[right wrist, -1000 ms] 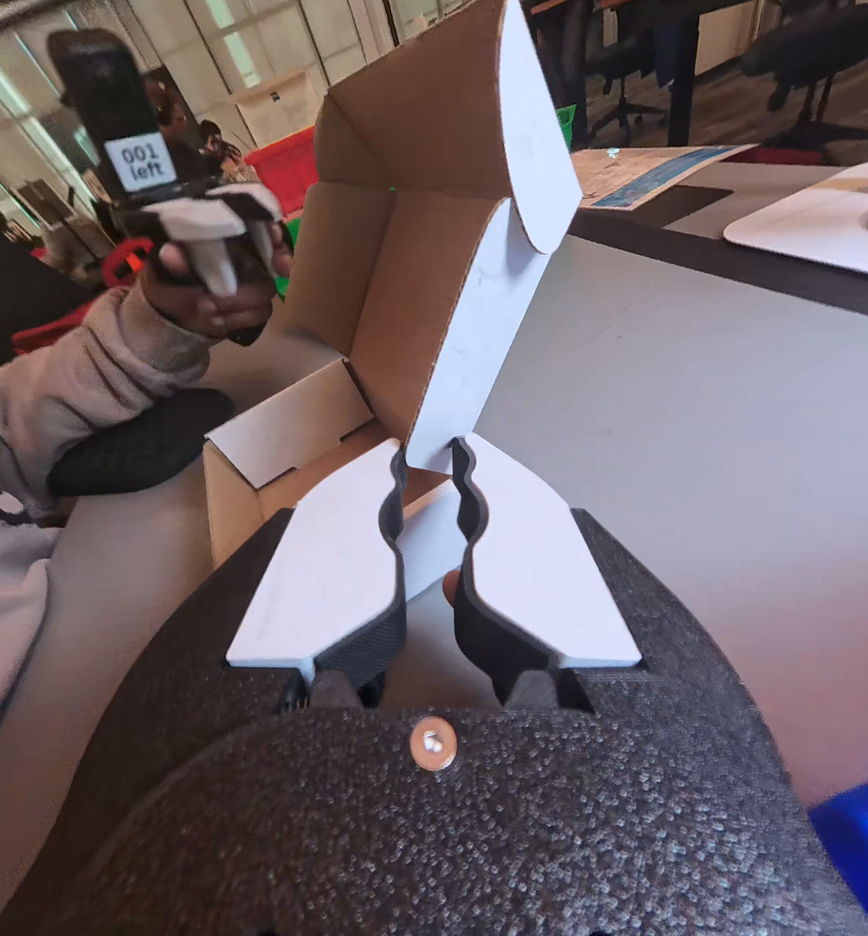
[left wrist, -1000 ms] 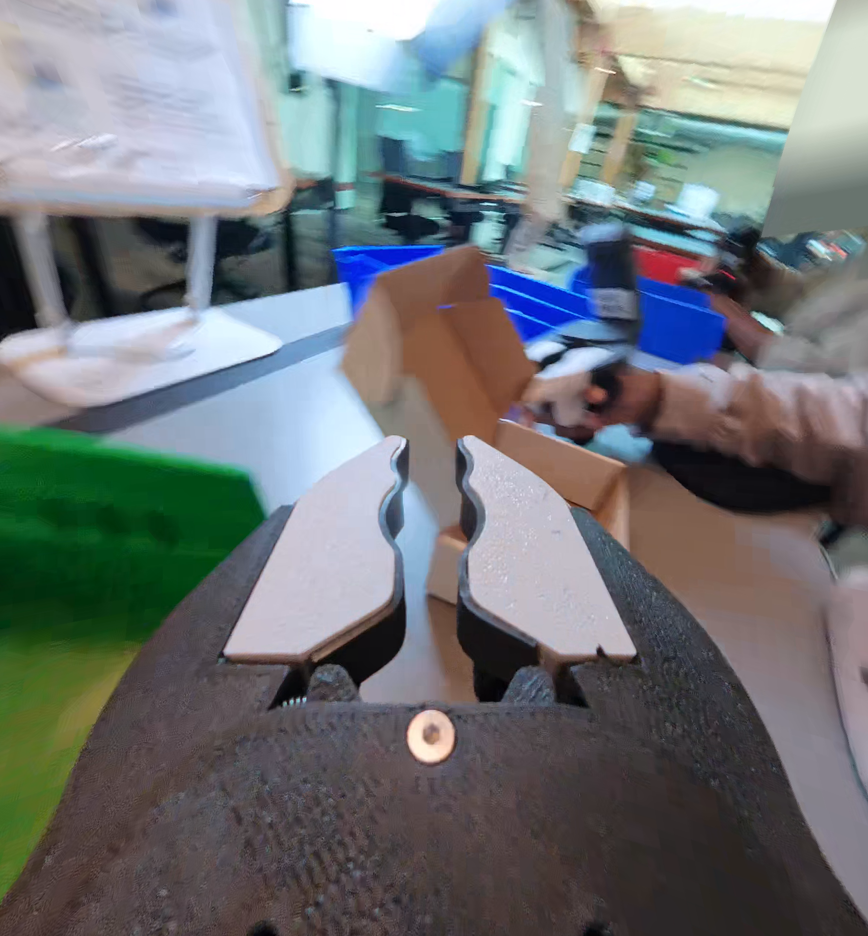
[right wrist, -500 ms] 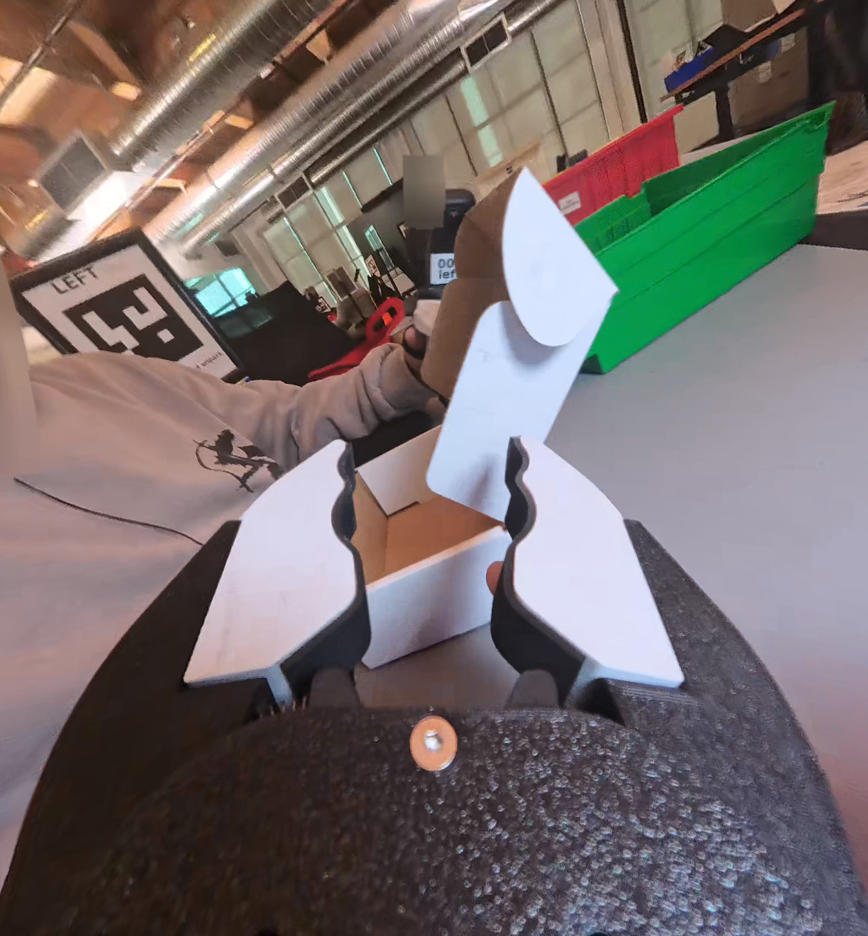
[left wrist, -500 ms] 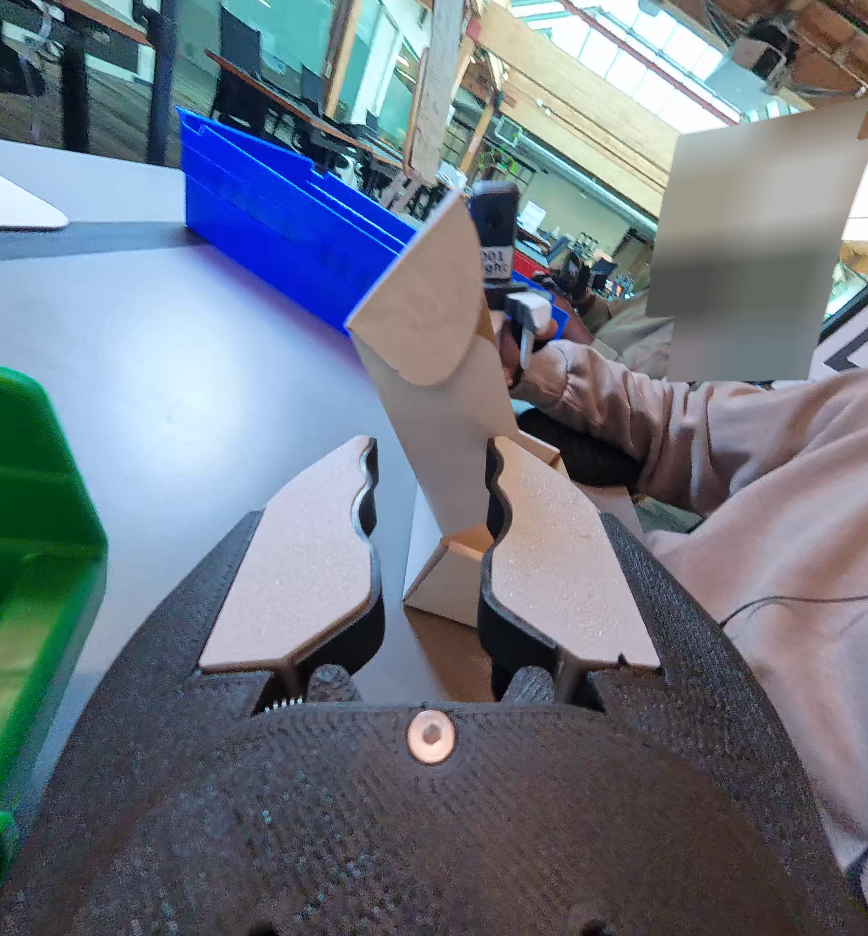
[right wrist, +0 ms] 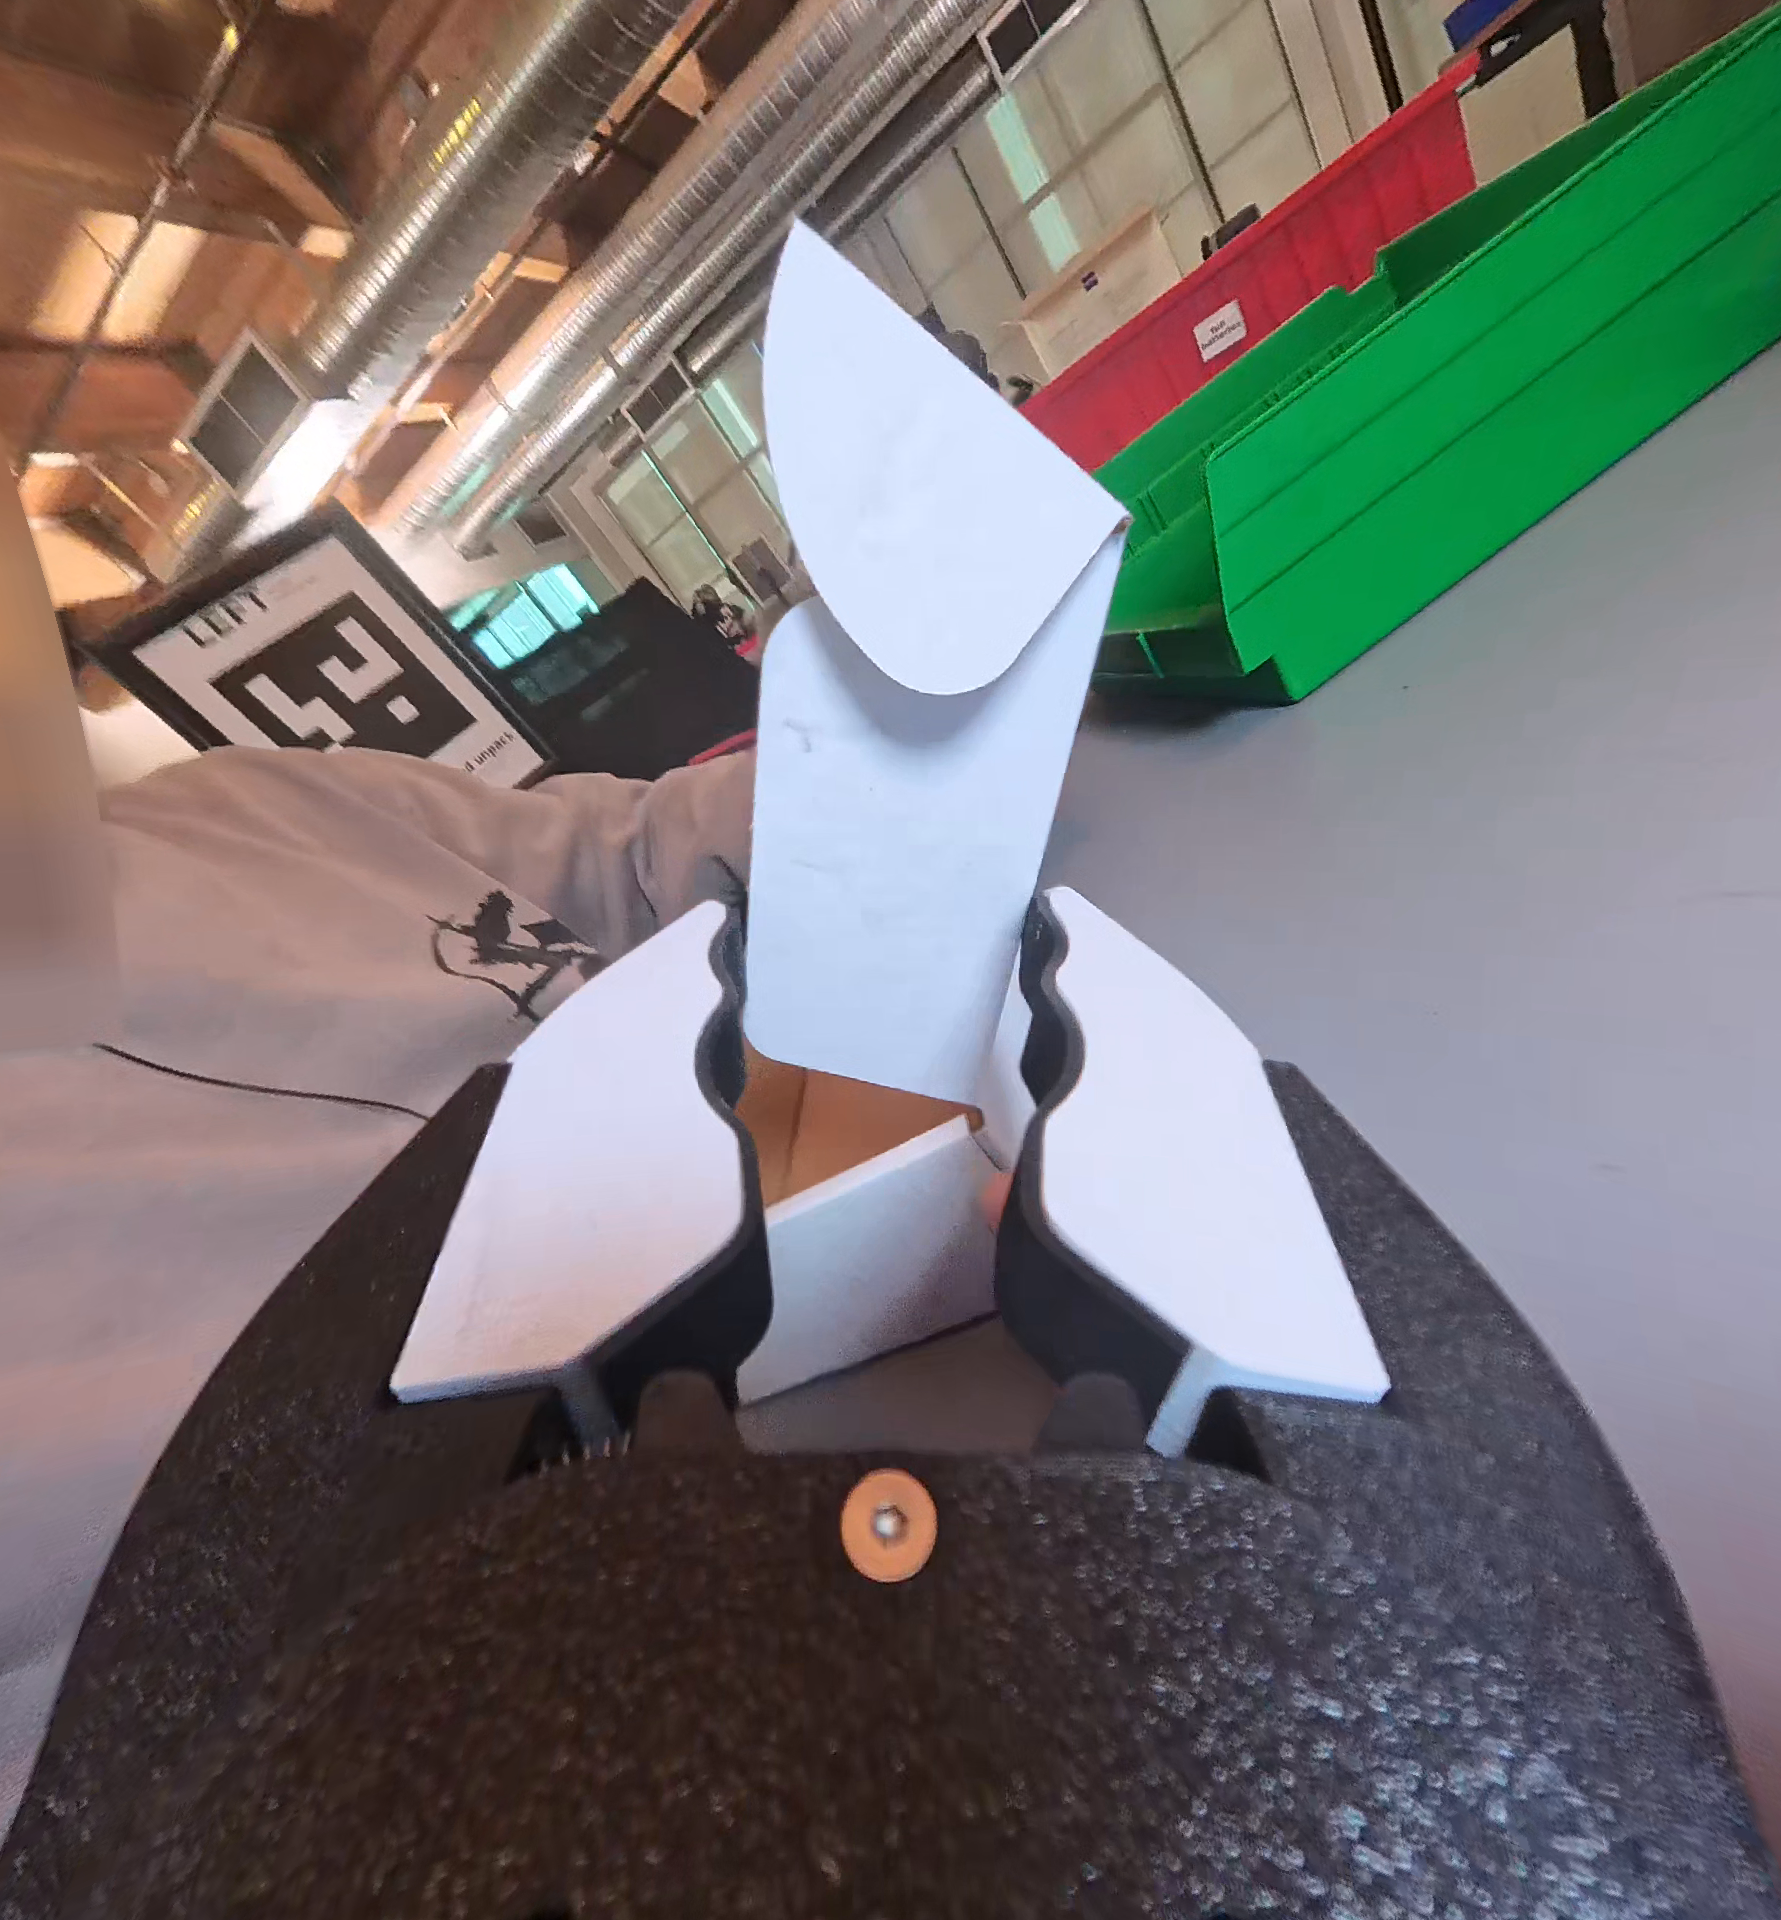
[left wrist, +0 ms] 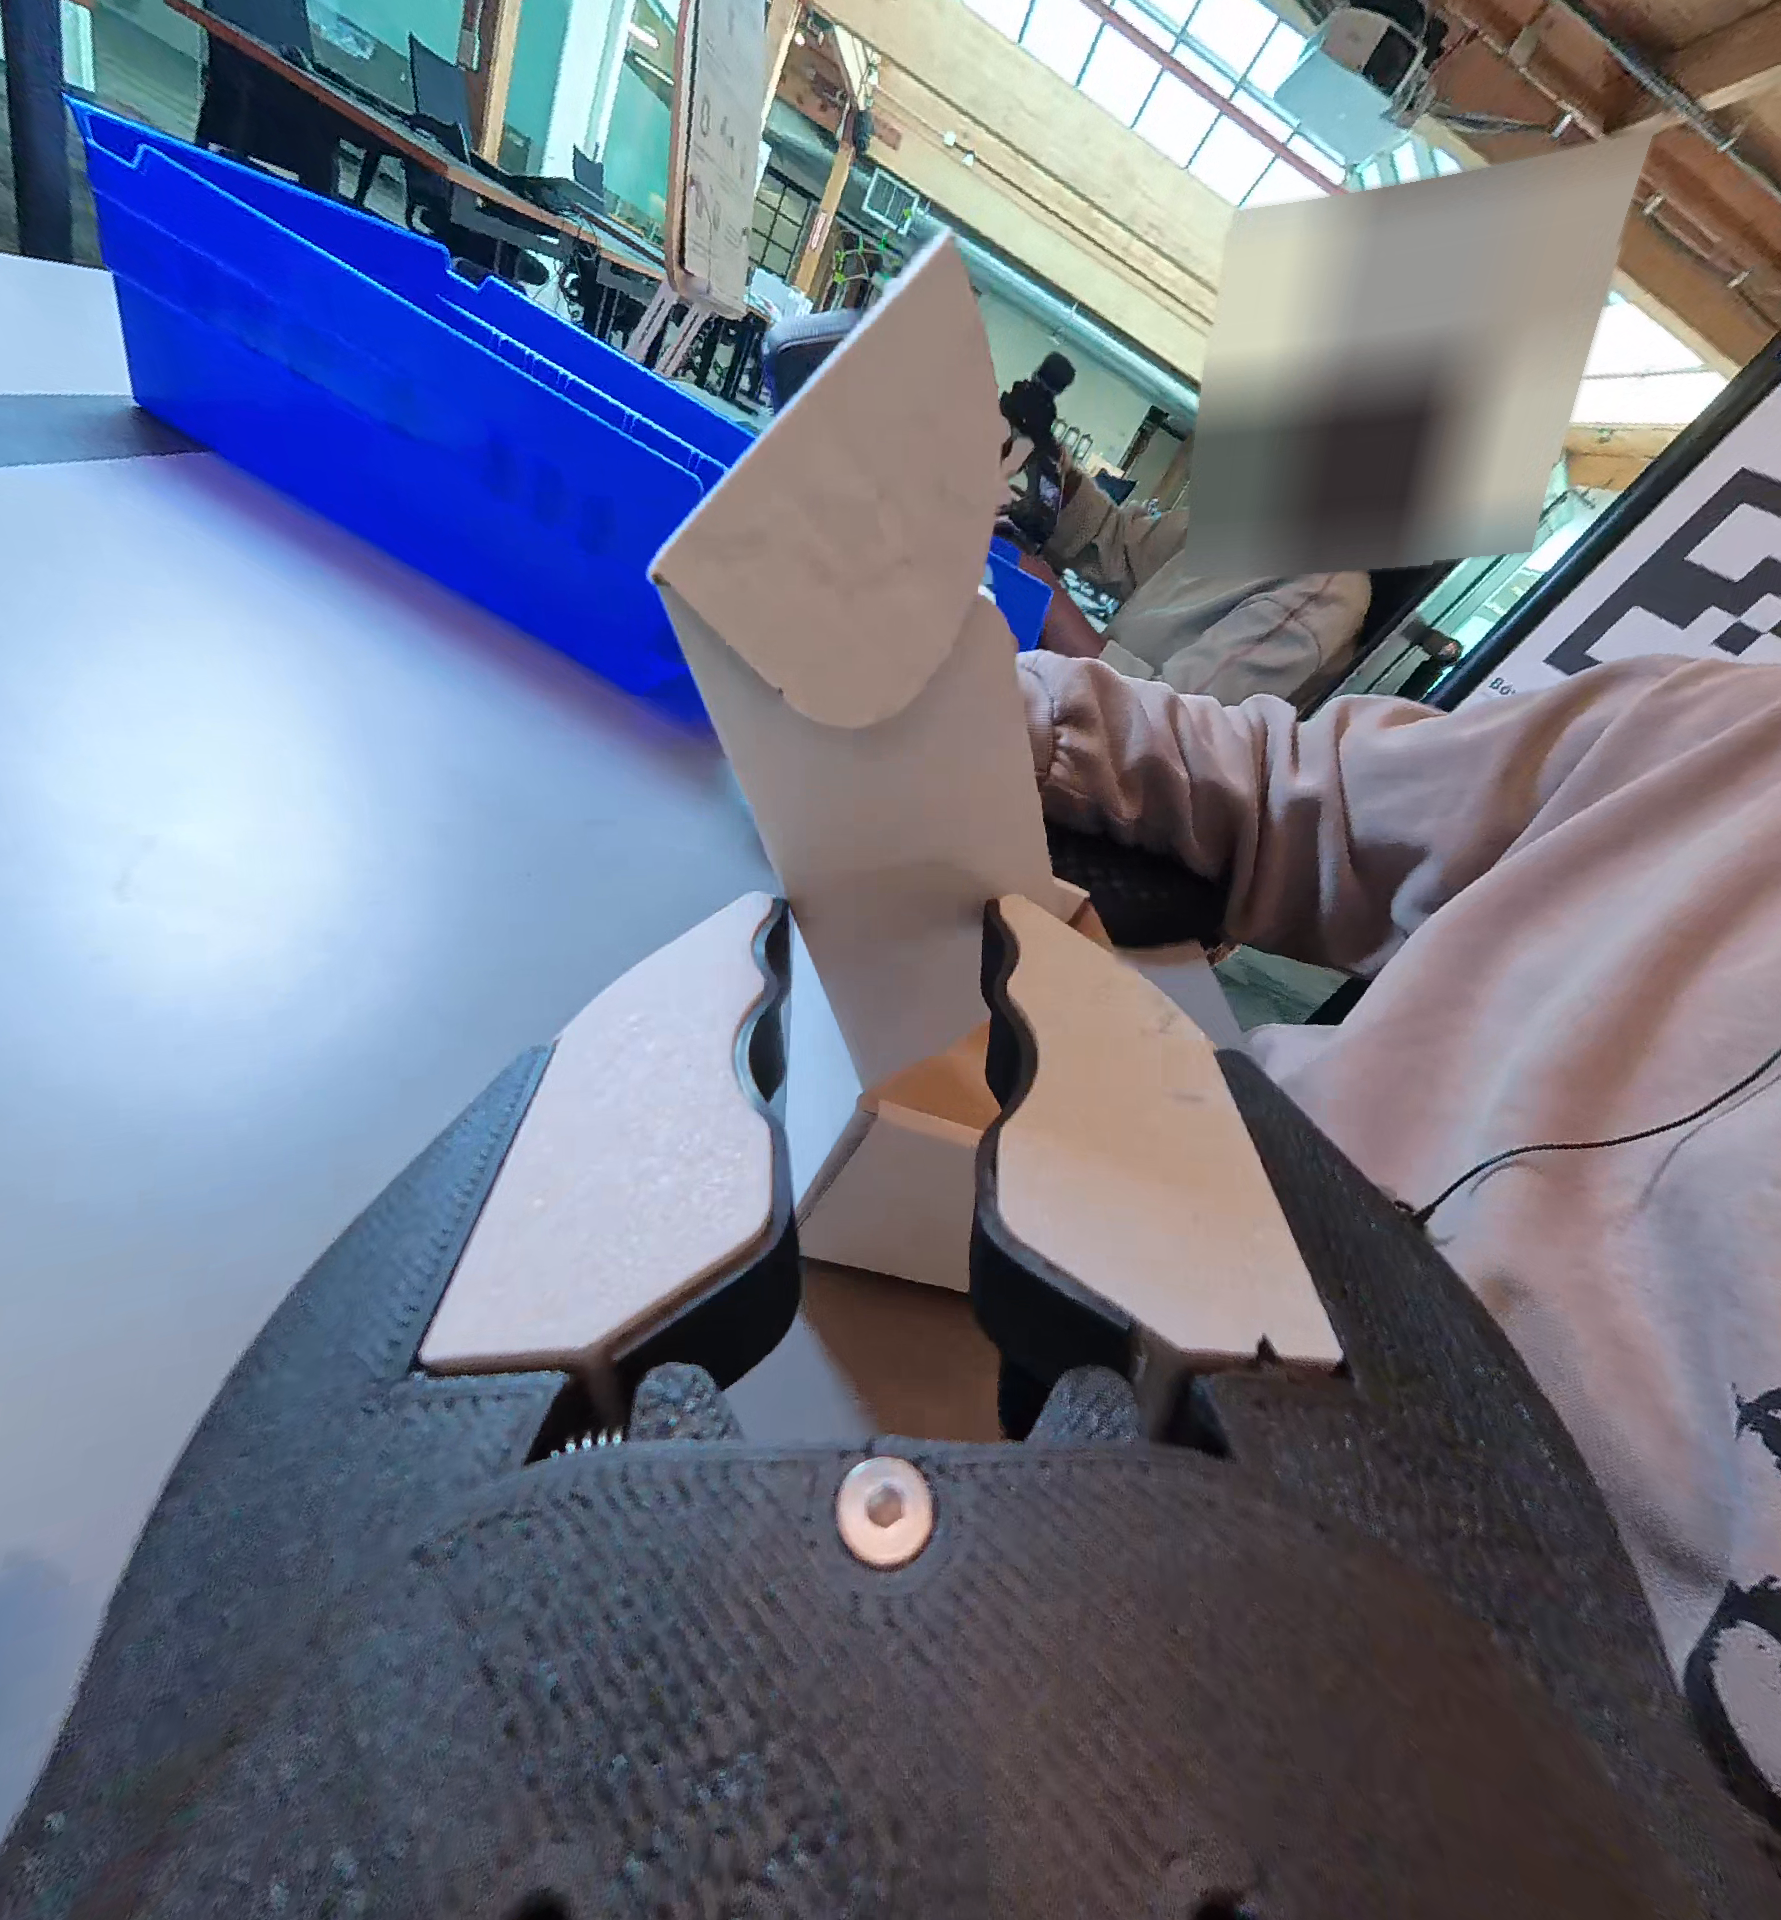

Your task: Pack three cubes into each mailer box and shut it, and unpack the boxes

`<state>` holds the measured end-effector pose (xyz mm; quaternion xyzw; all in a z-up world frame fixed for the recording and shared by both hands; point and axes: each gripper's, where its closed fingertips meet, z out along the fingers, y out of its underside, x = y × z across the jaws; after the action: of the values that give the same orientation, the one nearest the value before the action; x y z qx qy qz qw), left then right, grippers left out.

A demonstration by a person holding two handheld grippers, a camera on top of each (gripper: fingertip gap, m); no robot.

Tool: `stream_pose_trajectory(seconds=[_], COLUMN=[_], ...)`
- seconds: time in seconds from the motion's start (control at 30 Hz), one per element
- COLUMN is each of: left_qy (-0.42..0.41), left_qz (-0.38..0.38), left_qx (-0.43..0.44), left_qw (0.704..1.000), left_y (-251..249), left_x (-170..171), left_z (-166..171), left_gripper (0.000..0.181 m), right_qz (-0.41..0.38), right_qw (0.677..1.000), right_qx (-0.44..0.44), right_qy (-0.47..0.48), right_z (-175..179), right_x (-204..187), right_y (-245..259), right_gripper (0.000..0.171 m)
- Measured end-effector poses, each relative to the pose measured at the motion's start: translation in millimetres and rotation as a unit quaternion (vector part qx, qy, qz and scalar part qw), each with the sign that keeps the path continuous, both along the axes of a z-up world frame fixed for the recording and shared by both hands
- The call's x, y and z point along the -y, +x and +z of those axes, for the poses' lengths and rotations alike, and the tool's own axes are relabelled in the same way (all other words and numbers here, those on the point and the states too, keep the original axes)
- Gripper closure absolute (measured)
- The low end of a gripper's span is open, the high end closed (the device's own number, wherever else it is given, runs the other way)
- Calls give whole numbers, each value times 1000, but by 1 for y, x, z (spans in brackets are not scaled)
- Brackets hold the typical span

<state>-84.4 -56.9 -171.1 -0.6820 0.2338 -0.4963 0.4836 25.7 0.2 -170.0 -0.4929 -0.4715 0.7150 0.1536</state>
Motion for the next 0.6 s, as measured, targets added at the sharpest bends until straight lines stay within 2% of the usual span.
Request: stream_pose_trajectory(seconds=[0.13, 0.23, 0.43, 0.53, 0.6], left_qy=[31, 66, 112, 114, 120], left_qz=[0, -1, -14, -23, -28], left_qx=[-42, -86, -162, -168, -177], left_qw=[999, 994, 980, 979, 977], left_y=[0, 4, 15, 19, 18], left_x=[6, 12, 22, 25, 28], left_z=[-3, -5, -14, -16, -16], left_gripper=[148, 148, 148, 148, 148], right_qz=[-24, -51, -128, -148, -143], right_qw=[992, 970, 888, 833, 818], right_qx=[-2, 4, 43, 69, 74], right_qy=[125, 238, 440, 529, 552], right_z=[-2, -5, -16, -27, -29], right_x=[11, 18, 17, 14, 17], right_y=[2, 4, 1, -2, -1], right_gripper=[121, 121, 120, 112, 110])
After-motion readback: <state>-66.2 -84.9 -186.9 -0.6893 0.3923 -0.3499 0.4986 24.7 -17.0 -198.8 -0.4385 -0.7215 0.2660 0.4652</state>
